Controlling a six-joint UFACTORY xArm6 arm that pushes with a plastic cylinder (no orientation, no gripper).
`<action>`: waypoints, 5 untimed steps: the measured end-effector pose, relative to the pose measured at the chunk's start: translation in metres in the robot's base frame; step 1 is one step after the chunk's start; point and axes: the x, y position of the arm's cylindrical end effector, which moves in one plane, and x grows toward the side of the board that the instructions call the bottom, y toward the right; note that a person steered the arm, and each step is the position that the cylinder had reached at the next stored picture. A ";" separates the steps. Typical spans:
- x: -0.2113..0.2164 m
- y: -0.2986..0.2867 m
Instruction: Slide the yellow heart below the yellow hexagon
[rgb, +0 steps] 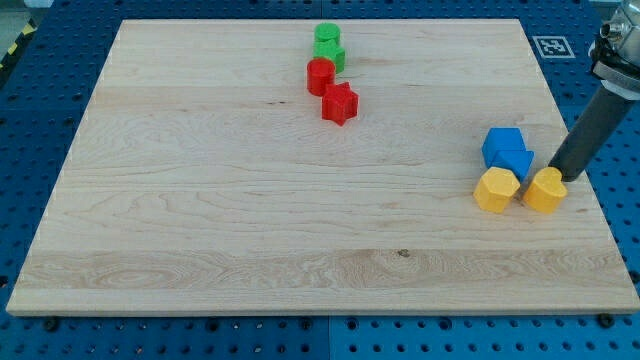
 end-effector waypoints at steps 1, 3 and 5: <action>0.000 -0.016; 0.009 -0.026; 0.039 -0.026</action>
